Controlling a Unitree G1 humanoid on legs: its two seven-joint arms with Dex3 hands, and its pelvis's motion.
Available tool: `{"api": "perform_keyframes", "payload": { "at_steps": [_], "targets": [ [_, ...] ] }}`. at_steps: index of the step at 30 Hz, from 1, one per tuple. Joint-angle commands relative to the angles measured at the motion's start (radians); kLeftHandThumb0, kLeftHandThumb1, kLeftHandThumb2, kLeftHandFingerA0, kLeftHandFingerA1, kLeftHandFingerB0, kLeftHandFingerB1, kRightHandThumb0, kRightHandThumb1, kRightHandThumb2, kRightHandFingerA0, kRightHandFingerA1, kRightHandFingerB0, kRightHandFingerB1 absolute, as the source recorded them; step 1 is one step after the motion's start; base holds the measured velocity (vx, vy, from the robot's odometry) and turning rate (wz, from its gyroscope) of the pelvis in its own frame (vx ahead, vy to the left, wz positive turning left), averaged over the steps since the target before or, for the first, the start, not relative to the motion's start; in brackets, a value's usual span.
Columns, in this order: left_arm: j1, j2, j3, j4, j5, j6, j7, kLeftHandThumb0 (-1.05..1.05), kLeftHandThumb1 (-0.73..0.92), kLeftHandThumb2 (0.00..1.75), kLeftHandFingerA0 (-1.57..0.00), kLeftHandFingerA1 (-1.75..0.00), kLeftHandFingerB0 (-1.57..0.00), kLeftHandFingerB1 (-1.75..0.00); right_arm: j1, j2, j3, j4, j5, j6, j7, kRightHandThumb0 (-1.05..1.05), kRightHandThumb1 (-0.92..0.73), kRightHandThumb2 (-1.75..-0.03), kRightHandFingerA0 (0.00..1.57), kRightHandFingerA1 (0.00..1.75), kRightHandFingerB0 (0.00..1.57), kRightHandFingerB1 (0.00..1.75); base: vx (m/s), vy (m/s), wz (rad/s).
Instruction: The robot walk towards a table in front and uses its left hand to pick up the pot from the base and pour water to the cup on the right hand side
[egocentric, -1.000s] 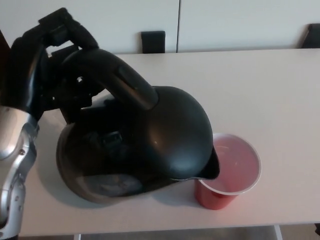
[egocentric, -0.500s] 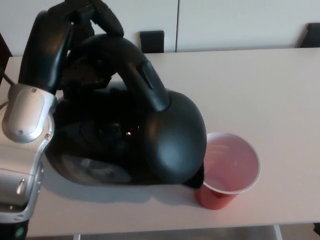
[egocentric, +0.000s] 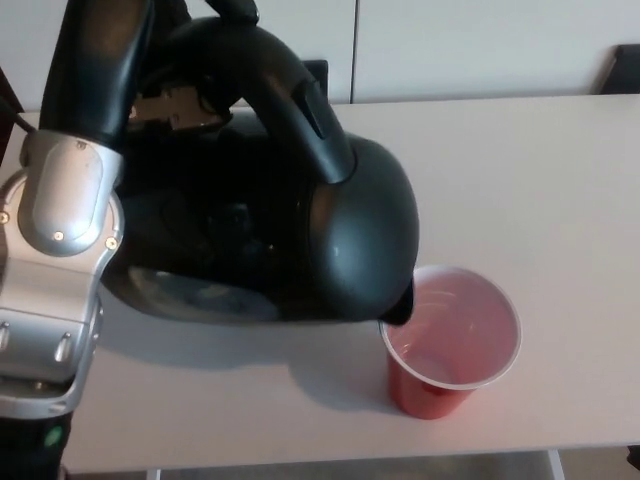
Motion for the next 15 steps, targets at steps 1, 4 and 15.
{"api": "perform_keyframes", "payload": {
  "at_steps": [1, 4, 15],
  "targets": [
    [-0.049, -0.009, 0.013, -0.002, 0.047, -0.049, 0.029, -0.19, 0.61, 0.54, -0.81, -1.75, -0.62, -1.75, -0.010, -0.027, -0.001, 0.002, -0.008, -0.012, 0.000, -0.39, -0.61, -0.57, 0.27, 0.42, 0.34, 0.45, 0.00, 0.000, 0.00],
    [-0.061, -0.009, -0.008, -0.010, 0.090, -0.046, 0.032, -0.20, 0.60, 0.54, -0.81, -1.75, -0.62, -1.75, -0.012, -0.027, 0.002, -0.003, -0.012, -0.012, -0.002, -0.40, -0.61, -0.57, 0.27, 0.41, 0.34, 0.45, 0.00, 0.000, 0.00],
    [-0.067, 0.023, -0.135, 0.042, 0.245, -0.304, 0.087, -0.07, 0.53, 0.54, -0.87, -1.75, -0.74, -1.63, -0.031, -0.022, -0.001, 0.002, -0.005, -0.011, -0.004, -0.41, -0.60, -0.57, 0.30, 0.44, 0.39, 0.48, 0.00, 0.000, 0.00]
  ]
}}
